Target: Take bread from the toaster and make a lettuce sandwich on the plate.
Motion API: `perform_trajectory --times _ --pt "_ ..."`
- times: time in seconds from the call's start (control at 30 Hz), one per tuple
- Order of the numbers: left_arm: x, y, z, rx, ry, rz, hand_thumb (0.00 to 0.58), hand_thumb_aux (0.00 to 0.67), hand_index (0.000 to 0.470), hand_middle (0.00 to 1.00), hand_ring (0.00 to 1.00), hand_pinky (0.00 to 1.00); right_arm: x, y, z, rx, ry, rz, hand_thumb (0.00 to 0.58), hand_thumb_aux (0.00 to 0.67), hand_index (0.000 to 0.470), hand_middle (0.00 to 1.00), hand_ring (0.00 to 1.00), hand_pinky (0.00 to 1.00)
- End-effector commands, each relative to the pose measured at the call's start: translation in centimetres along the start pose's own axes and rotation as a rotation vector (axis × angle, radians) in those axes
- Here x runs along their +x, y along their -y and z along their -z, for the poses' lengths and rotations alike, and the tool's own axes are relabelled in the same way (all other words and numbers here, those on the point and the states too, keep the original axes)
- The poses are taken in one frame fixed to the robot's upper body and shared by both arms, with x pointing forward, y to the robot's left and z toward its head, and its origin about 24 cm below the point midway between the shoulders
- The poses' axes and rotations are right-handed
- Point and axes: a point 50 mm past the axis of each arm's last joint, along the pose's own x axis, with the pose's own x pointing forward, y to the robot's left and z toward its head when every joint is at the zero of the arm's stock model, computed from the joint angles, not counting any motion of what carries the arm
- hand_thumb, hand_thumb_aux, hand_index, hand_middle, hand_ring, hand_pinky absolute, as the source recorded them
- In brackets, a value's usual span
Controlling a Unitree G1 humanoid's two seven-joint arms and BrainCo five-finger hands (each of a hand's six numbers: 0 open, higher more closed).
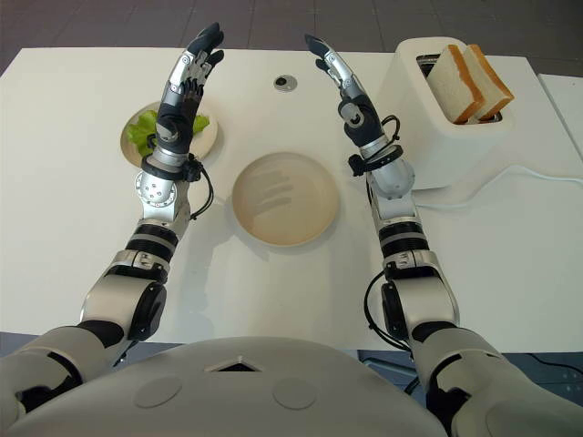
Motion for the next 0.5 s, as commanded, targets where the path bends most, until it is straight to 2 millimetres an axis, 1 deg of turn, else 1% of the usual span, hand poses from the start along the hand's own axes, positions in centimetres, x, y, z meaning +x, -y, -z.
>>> perform_trajectory --times 0.03,0.23,0.3,0.4,0.5 --pt "-0.5 0.6 0.0 0.028 -0.017 0.052 0.000 0.000 0.000 0.00 0.00 0.00 0.1 0.2 0.1 -0.041 0.006 0.000 0.000 0.000 0.000 0.00 0.00 0.00" --pt "-0.5 0.9 -0.4 0.113 -0.004 0.090 0.000 0.000 0.000 0.00 0.00 0.00 0.1 0.1 0.0 -0.078 0.023 -0.002 0.000 0.000 0.000 0.00 0.00 0.00" --pt "-0.5 0.9 -0.4 0.122 -0.007 0.086 0.000 0.000 0.000 0.00 0.00 0.00 0.1 0.3 -0.5 -0.103 0.044 -0.002 0.000 0.000 0.000 0.00 0.00 0.00" --pt "-0.5 0.8 -0.3 0.129 -0.015 0.078 0.000 0.000 0.000 0.00 0.00 0.00 0.3 2.5 -2.5 -0.202 0.110 0.012 0.000 0.000 0.000 0.00 0.00 0.00" --pt "-0.6 0.8 -0.3 0.134 -0.019 0.073 0.000 0.000 0.000 0.00 0.00 0.00 0.1 5.7 -4.4 -0.330 0.117 0.024 0.000 0.000 0.000 0.00 0.00 0.00"
